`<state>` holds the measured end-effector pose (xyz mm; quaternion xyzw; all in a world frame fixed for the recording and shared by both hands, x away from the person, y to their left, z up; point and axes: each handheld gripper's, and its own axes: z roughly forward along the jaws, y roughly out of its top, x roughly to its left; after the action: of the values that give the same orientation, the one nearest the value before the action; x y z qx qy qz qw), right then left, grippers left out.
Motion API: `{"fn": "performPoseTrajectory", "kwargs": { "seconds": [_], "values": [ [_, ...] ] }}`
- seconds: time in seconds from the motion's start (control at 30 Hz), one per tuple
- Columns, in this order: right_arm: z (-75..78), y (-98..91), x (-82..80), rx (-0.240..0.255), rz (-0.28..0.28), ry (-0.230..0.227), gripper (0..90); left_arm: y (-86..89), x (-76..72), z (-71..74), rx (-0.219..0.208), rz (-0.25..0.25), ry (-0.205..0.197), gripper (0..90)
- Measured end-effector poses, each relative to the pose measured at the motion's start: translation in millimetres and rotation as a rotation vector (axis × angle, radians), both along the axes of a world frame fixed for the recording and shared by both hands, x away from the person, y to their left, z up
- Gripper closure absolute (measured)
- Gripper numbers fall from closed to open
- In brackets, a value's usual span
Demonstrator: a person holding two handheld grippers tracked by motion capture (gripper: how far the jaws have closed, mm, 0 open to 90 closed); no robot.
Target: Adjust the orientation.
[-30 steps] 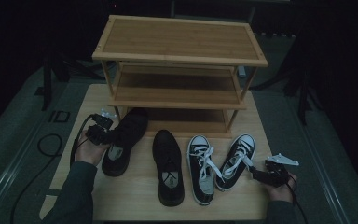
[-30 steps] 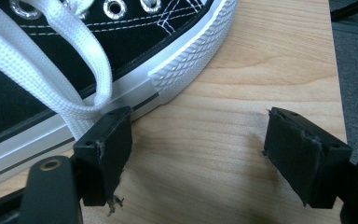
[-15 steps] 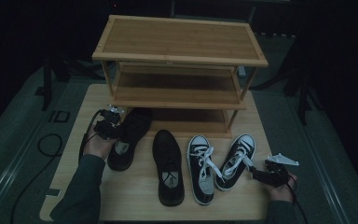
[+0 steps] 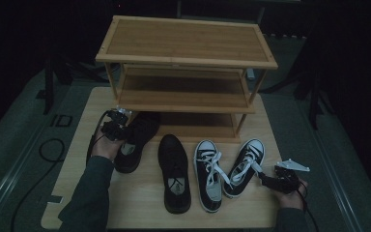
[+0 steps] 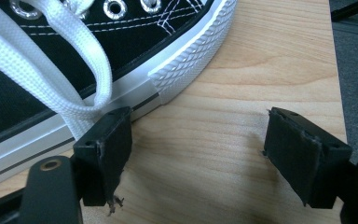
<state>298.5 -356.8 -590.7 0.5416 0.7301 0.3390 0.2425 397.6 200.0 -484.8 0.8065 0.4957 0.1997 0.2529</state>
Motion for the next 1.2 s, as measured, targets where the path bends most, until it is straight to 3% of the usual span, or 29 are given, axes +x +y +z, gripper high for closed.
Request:
{"fn": "performPoseTrajectory", "kwargs": {
  "seconds": [0.1,0.2,0.3,0.5,0.77,0.93,1.2],
  "values": [
    [0.0,0.0,0.0,0.000,0.000,0.000,23.0,0.4,0.9,-2.8,0.016,-0.003,-0.011,81.5],
    [0.0,0.0,0.0,0.000,0.000,0.000,23.0,4.8,-0.7,-1.1,-0.028,-0.003,-0.023,78.2],
    [0.0,0.0,0.0,0.000,0.000,0.000,23.0,9.9,-2.4,1.4,-0.042,0.001,-0.018,69.2],
    [0.0,0.0,0.0,0.000,0.000,0.000,23.0,15.7,-9.3,3.2,-0.083,0.004,-0.011,59.7],
    [0.0,0.0,0.0,0.000,0.000,0.000,23.0,23.5,-23.0,10.1,-0.109,-0.007,-0.006,54.9],
    [0.0,0.0,0.0,0.000,0.000,0.000,23.0,27.7,-34.5,15.6,-0.110,-0.026,-0.021,55.1],
    [0.0,0.0,0.0,-0.001,0.000,0.000,23.0,46.6,-48.4,17.3,-0.130,-0.030,-0.036,66.1]
  ]
}}
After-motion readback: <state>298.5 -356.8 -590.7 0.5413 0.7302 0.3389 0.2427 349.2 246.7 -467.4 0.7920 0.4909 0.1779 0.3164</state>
